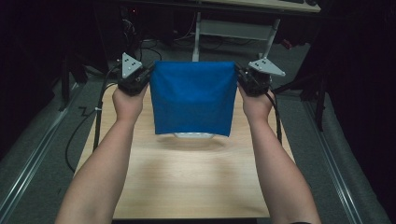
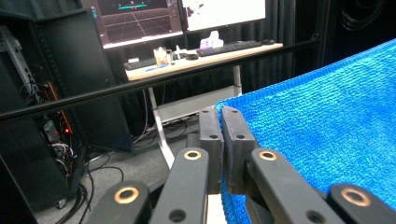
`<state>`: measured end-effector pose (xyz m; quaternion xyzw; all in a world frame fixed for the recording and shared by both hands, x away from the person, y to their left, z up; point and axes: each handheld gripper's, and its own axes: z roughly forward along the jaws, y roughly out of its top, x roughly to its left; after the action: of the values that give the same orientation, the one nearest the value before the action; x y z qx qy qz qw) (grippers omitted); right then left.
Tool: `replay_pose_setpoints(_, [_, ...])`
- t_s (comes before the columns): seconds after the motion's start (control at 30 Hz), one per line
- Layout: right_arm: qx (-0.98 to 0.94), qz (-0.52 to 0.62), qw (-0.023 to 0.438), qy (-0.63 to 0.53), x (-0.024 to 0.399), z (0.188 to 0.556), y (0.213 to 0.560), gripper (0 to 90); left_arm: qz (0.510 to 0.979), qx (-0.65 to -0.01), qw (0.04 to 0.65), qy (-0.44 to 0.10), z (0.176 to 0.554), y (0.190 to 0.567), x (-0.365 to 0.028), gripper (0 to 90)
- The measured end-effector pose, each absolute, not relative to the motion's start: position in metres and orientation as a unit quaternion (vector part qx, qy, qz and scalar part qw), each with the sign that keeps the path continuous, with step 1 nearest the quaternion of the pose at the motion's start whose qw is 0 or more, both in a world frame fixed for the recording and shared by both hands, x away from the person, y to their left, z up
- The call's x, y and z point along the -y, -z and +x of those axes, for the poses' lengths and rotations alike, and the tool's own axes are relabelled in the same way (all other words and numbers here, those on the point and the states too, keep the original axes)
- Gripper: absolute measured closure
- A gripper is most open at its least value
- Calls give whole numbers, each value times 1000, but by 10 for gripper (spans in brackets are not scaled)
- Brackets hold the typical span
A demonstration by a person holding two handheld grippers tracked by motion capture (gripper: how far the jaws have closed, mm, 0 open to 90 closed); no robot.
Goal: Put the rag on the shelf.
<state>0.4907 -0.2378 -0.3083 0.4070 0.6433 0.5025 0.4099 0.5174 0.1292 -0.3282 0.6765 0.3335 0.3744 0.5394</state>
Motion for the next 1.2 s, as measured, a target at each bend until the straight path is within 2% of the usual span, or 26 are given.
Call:
replay_pose_setpoints(0.13, [-649,409,408,-496,237,501,311,883,690,-340,518,-373,525,336,-128,881])
replay_pose_setpoints(0.23, [-661,415,397,-482,235,509,322,883,713,-356,487,-357,533,356,-125,881])
replay_pose_setpoints(0.43, [-697,428,379,-434,235,517,369,882,740,-376,466,-306,534,405,-121,881])
replay_pose_setpoints(0.83, [-714,461,317,-422,243,512,424,881,763,-392,455,-239,525,460,-121,881])
replay_pose_setpoints(0.97, [-711,474,290,-430,245,509,445,880,766,-390,458,-226,521,472,-119,881])
replay_pose_setpoints(1.2, [-716,483,270,-426,246,507,465,879,771,-396,454,-206,517,488,-118,880])
